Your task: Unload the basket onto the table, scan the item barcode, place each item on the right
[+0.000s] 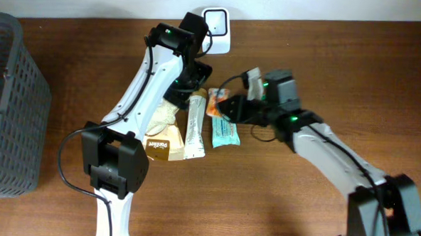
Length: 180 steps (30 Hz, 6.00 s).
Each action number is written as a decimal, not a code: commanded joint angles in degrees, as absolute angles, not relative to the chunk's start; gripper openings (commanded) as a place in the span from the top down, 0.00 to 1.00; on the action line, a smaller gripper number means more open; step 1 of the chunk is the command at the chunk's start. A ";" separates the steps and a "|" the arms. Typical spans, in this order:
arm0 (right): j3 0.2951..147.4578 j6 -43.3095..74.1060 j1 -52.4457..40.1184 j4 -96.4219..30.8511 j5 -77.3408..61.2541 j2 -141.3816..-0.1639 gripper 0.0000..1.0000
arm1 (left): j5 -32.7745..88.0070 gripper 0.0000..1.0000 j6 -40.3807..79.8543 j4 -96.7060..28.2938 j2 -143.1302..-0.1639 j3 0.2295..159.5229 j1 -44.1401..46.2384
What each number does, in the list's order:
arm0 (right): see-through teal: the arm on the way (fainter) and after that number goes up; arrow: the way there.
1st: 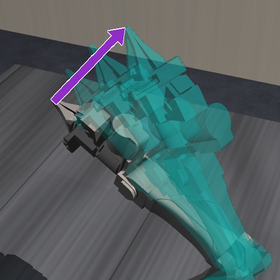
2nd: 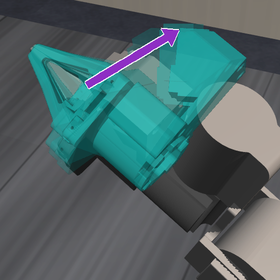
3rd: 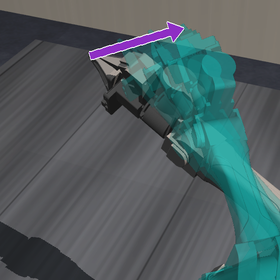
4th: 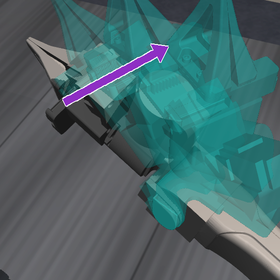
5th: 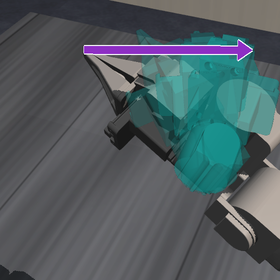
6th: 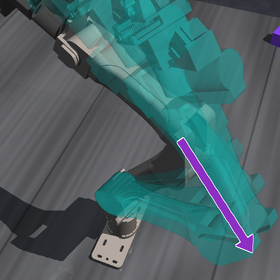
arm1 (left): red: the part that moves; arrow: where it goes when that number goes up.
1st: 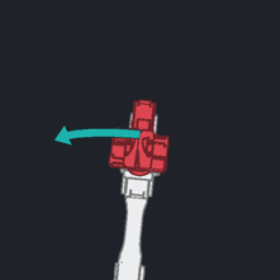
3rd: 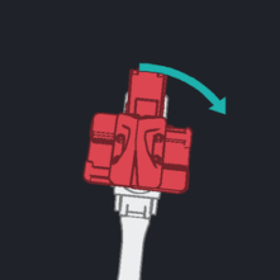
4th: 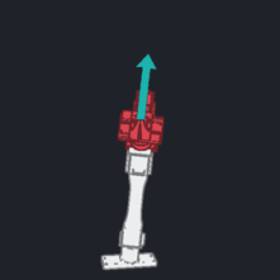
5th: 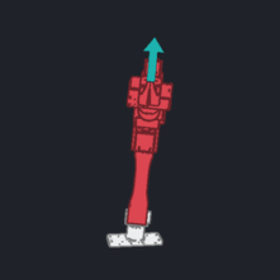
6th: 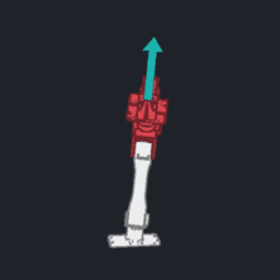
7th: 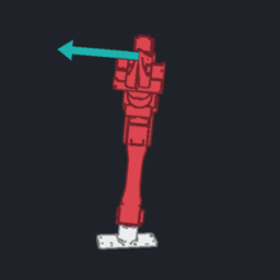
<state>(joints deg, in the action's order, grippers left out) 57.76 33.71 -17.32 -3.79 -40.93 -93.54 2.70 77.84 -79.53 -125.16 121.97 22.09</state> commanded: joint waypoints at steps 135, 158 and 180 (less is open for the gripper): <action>139.65 -40.29 -25.58 -28.69 17.21 -148.57 0.96 | -10.35 0.01 20.69 -80.44 -125.25 122.50 10.81; 135.70 -19.35 -23.88 -31.20 14.68 -134.39 0.96 | -10.33 0.01 20.71 -80.44 -125.25 122.50 10.81; 118.83 15.53 11.46 -86.43 -4.51 -111.39 0.96 | -10.33 0.01 20.69 -80.44 -125.25 122.50 10.81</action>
